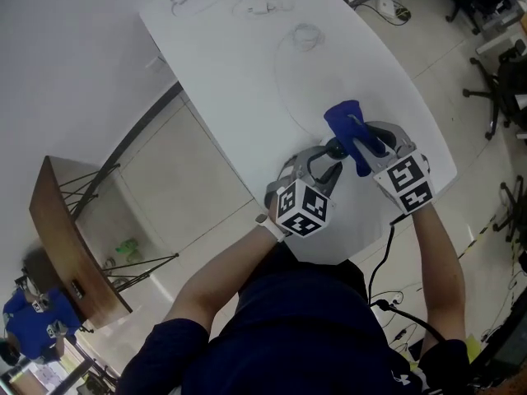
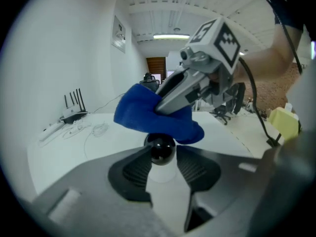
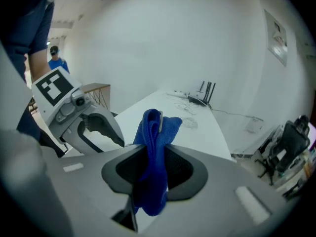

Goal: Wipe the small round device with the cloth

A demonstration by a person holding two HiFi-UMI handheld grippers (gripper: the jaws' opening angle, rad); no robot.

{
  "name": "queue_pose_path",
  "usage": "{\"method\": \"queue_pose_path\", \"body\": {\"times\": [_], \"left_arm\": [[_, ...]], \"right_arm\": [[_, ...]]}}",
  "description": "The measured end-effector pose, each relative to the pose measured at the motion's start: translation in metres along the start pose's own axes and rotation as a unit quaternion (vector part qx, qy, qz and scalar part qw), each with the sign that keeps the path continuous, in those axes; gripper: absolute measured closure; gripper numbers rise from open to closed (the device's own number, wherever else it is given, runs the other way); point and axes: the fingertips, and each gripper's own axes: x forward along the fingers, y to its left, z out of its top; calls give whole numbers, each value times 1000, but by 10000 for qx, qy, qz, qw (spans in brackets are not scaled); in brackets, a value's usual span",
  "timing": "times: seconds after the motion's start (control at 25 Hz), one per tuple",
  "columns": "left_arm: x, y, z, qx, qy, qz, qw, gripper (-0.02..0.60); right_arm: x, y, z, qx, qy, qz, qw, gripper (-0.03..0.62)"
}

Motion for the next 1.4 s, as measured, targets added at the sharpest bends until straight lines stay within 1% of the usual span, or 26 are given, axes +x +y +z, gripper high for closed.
{"method": "queue_pose_path", "body": {"times": [0.12,0.2,0.24,0.32,0.4,0.56,0.64,0.72,0.8,0.88,0.92,0.96,1.04,1.12,1.16,1.24,1.32,1.4], "left_arm": [[1,1,-1,-9,-34,72,10000,431],[2,1,-2,-41,-48,91,9999,436],[2,1,-3,-73,-46,92,9999,436],[3,1,-5,-154,-31,87,9998,432],[3,1,-7,-200,-24,83,9998,430],[2,3,-6,-211,-14,103,9997,428],[-3,6,2,-305,-128,156,9993,428],[-3,7,14,-361,-246,177,9989,428],[4,4,18,-252,-185,135,9994,428],[10,1,18,-96,-117,141,9998,431],[11,1,18,-68,-123,148,9998,430],[11,2,18,-80,-143,146,9998,430],[9,3,18,-145,-191,129,9996,430],[7,3,18,-164,-201,144,9996,433],[4,4,18,-155,-200,186,9995,439],[0,6,18,-153,-235,316,9991,494],[1,6,17,-237,-317,374,9985,492],[1,4,18,-335,-391,357,9980,491]], "right_arm": [[13,-21,-22,848,19,192,9962,482],[23,-29,-36,1430,67,397,9889,482],[29,-29,-45,1631,132,517,9852,482],[42,-24,-64,1773,312,731,9809,482],[56,-16,-79,1785,461,811,9795,482],[74,-16,-90,1969,638,708,9758,482],[79,-16,-92,2070,713,723,9731,482],[78,-15,-92,2034,721,719,9738,482],[70,-15,-88,1877,613,626,9783,482],[53,-17,-75,1627,349,472,9849,482],[41,-18,-63,1411,169,396,9891,482],[28,-17,-49,1103,-18,329,9934,482],[2,-8,-17,275,-352,248,9987,482],[-19,12,11,-545,-588,316,9963,482],[-25,23,19,-866,-628,390,9935,482],[-27,38,22,-1316,-518,486,9888,482],[-24,42,18,-1526,-351,485,9865,482],[-20,40,16,-1470,-348,521,9871,482]]}}
